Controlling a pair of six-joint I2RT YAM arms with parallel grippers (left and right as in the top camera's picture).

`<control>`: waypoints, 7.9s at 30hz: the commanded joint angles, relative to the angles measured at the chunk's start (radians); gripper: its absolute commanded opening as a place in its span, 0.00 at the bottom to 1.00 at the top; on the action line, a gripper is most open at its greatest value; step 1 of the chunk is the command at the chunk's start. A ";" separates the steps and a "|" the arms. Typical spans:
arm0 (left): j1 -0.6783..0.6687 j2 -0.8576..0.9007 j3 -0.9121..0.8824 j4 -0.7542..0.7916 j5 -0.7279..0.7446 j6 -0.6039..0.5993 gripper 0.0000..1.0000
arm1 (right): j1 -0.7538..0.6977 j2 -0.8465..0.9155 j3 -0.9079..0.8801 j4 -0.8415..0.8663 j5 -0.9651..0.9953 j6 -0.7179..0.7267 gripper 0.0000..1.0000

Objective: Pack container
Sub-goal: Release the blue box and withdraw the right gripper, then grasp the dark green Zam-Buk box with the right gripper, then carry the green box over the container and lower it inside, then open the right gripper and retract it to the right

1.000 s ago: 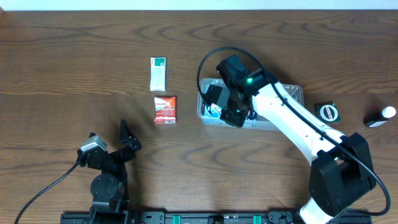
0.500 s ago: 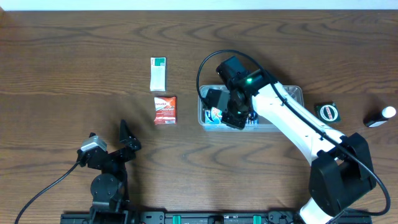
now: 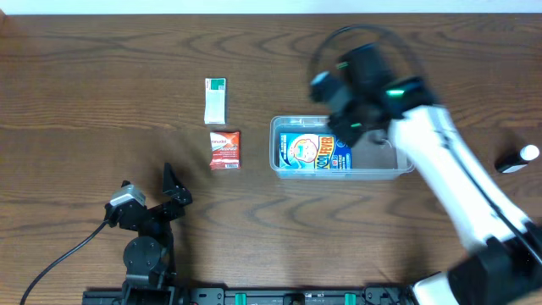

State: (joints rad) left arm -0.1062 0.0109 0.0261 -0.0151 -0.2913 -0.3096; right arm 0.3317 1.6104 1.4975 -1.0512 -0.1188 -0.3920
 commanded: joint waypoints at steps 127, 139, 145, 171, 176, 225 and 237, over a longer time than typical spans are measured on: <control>0.004 -0.005 -0.022 -0.032 -0.010 0.017 0.98 | 0.173 0.234 0.148 0.061 0.051 0.768 0.53; 0.004 -0.005 -0.022 -0.032 -0.010 0.017 0.98 | 0.299 0.234 -0.030 0.254 0.114 0.856 0.52; 0.004 -0.005 -0.022 -0.032 -0.010 0.017 0.98 | 0.320 0.235 -0.064 0.257 0.200 0.871 0.53; 0.004 -0.005 -0.022 -0.032 -0.010 0.017 0.98 | 0.317 0.288 -0.121 0.383 0.220 0.938 0.57; 0.004 -0.005 -0.022 -0.032 -0.010 0.017 0.98 | 0.317 0.321 -0.121 0.401 0.220 0.938 0.58; 0.004 -0.005 -0.022 -0.032 -0.010 0.017 0.98 | -0.454 -0.509 -0.103 0.051 0.534 0.742 0.99; 0.004 -0.005 -0.022 -0.032 -0.010 0.017 0.98 | -0.454 -0.505 -0.103 0.044 0.534 0.742 0.99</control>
State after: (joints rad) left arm -0.1062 0.0109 0.0261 -0.0151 -0.2916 -0.3096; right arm -0.1139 1.1023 1.3872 -1.0046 0.4007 0.3618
